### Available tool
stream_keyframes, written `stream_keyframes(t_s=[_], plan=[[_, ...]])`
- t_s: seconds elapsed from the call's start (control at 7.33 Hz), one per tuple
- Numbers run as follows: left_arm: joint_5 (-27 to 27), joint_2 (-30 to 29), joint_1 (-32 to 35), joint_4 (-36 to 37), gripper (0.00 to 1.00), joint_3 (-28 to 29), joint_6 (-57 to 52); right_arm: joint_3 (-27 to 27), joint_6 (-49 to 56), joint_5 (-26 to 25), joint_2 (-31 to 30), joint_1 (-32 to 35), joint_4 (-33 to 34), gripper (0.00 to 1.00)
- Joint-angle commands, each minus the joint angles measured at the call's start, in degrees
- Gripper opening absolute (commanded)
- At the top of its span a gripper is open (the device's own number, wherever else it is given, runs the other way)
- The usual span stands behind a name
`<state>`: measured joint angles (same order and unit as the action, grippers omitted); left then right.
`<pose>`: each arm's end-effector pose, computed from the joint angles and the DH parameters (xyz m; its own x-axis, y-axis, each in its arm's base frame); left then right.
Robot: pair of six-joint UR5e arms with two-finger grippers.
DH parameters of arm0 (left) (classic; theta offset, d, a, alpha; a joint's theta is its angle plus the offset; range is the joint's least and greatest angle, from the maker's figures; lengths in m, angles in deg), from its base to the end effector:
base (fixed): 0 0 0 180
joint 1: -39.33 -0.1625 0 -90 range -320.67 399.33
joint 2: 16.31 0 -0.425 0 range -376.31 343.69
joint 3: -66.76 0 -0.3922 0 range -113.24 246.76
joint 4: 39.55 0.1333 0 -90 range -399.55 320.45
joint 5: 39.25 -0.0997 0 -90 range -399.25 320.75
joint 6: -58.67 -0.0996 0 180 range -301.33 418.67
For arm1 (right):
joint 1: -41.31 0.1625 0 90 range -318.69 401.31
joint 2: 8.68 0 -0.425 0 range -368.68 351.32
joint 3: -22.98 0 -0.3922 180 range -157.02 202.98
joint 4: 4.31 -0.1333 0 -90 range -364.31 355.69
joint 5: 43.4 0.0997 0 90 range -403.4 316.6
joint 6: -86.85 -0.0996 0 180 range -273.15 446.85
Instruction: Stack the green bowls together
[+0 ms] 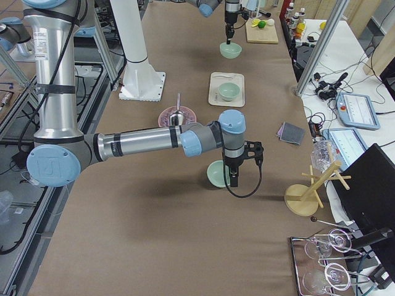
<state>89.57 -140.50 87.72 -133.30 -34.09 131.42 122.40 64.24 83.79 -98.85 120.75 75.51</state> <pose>0.3720 -0.5256 0.2127 0.4977 -0.2124 -0.8409 0.1275 0.9769 -0.1713 -0.0209 -0.5111 0.5661 0.7554 0.0392 0.6541 -0.1274 0.9879 0.0879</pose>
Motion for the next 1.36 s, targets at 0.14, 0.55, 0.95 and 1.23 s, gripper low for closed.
stream_keyframes(t_s=[0.14,0.55,0.95,1.23], plan=[[-9.1,-10.1,-8.0,7.2,0.00,1.2,9.2,-1.8,-2.0,0.1,0.5,-1.0,-0.5,1.00],[-14.1,-20.5,-11.0,6.8,0.00,14.1,13.7,-1.8,-2.1,0.3,0.5,-1.0,-0.5,1.00],[-14.2,-22.1,-11.0,0.7,0.00,21.8,15.4,-1.8,-2.2,0.4,0.5,-1.0,-0.5,1.00],[-14.2,-22.1,-11.4,-0.6,0.00,23.2,15.3,-1.9,-2.2,0.4,0.7,-1.0,-0.5,1.00]])
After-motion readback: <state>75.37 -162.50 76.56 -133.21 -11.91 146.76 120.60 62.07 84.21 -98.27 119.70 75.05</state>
